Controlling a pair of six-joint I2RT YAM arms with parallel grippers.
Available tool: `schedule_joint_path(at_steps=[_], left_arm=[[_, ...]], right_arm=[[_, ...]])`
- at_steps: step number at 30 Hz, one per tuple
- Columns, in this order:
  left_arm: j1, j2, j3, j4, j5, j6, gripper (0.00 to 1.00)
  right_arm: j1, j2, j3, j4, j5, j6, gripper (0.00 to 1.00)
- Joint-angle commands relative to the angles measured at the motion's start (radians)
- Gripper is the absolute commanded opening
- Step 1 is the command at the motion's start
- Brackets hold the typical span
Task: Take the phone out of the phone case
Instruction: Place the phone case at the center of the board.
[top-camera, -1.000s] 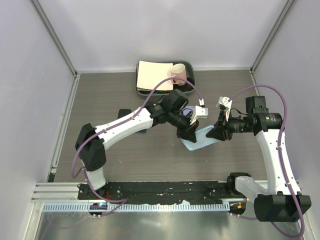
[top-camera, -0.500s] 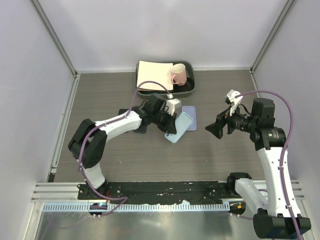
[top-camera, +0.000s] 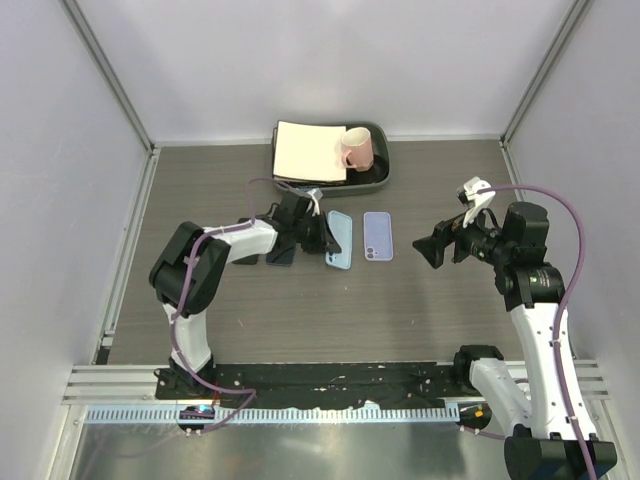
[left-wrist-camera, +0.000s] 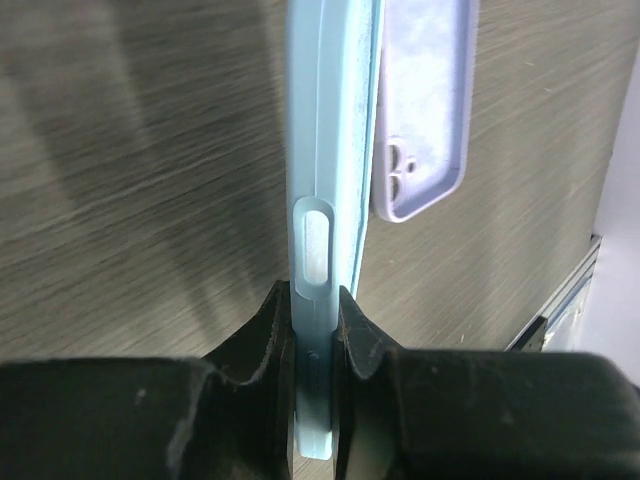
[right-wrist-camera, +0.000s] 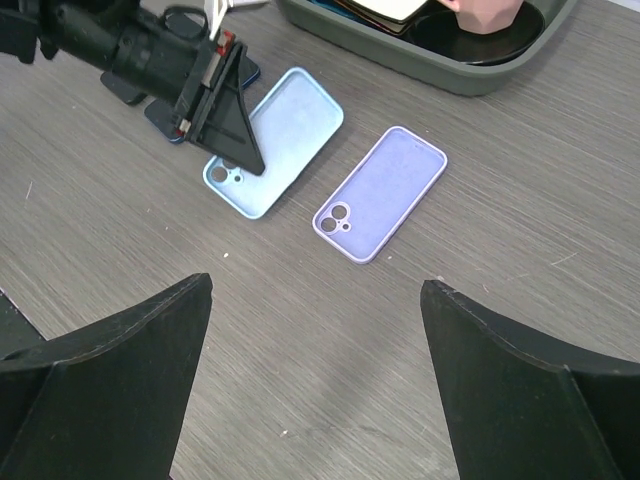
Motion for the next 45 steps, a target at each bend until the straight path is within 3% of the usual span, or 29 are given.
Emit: schedule_joint_path(at_steps=[1, 11, 19, 22, 23, 27, 32, 33, 45], left_arm=[[-0.001, 0.043, -0.01, 0.076, -0.029, -0.144, 0.0], [0.017, 0.227, 0.142, 0.063, 0.085, -0.156, 0.0], [0.048, 0.235, 0.131, 0.101, 0.063, -0.149, 0.02], [0.06, 0.22, 0.113, 0.11, 0.053, -0.149, 0.08], [0.063, 0.215, 0.109, 0.109, 0.049, -0.149, 0.13], [0.065, 0.194, 0.088, 0.119, 0.036, -0.147, 0.57], [0.068, 0.161, 0.08, 0.086, 0.01, -0.121, 0.85], [0.068, 0.154, 0.08, 0.075, -0.001, -0.117, 0.99], [0.075, -0.053, 0.036, -0.101, -0.119, -0.021, 1.0]], right_arm=[[-0.008, -0.01, -0.008, 0.083, 0.019, 0.032, 0.91], [-0.009, -0.018, -0.024, 0.068, 0.019, 0.024, 0.92], [-0.011, -0.018, -0.025, 0.062, 0.008, 0.024, 0.93], [-0.011, -0.018, -0.027, 0.063, 0.005, 0.024, 0.93], [-0.011, -0.018, -0.027, 0.062, 0.003, 0.024, 0.94], [-0.011, -0.021, -0.027, 0.063, 0.0, 0.026, 0.94], [-0.012, -0.027, -0.024, 0.063, -0.004, 0.029, 0.94], [-0.012, -0.027, -0.024, 0.063, -0.004, 0.029, 0.95], [-0.014, -0.036, 0.002, 0.056, 0.046, 0.039, 0.95]])
